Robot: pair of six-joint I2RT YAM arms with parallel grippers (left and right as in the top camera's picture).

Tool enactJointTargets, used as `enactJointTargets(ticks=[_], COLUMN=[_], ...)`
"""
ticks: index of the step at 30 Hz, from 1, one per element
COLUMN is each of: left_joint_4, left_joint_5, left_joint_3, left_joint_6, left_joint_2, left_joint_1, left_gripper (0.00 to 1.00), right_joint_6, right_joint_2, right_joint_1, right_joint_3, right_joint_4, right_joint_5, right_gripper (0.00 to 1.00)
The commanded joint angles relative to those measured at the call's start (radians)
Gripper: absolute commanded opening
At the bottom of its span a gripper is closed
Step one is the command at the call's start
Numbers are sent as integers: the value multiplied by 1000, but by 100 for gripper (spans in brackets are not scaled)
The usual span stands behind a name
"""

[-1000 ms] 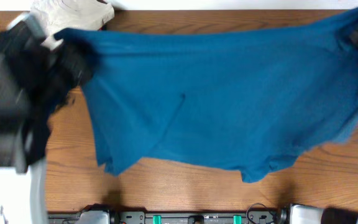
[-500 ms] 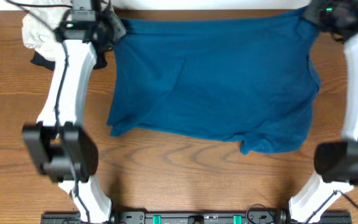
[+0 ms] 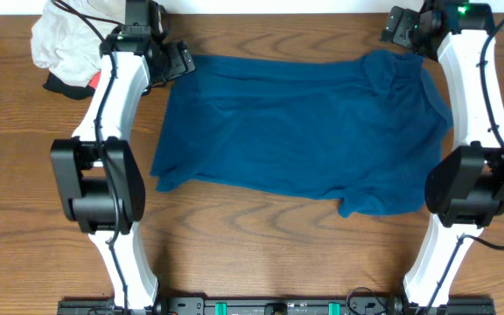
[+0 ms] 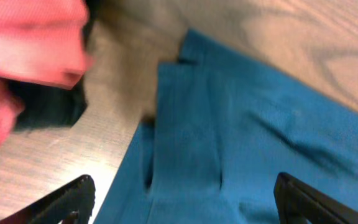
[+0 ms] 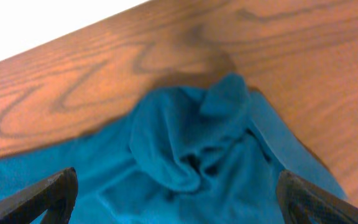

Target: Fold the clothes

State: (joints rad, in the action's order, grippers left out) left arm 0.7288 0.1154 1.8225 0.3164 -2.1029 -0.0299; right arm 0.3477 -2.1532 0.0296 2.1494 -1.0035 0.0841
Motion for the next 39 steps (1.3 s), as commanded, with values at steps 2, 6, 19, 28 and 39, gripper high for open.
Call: enactJointTargets(ticks=[2, 6, 19, 28, 39], left_joint_4=[131, 365, 560, 406, 356], left_joint_5=[-11, 18, 40, 38, 3], left_joint_3=[6, 6, -175, -346, -358], left_joint_6=[-40, -37, -71, -80, -80], left_joint_2=[145, 213, 212, 208, 145], left_joint_1=[-4, -21, -76, -76, -70], left_gripper=[92, 92, 92, 92, 92], right_joint_6=[-49, -97, -110, -77, -12], right_joint_2=[134, 209, 229, 229, 242], right_joint_1=[-6, -10, -68, -112, -143], right_joint_3=[10, 10, -92, -341, -686], right_joint_4=[-89, -277, -639, -566, -452], right_joint_5=[24, -95, -163, -163, -219], right_gripper=[99, 99, 99, 99, 99])
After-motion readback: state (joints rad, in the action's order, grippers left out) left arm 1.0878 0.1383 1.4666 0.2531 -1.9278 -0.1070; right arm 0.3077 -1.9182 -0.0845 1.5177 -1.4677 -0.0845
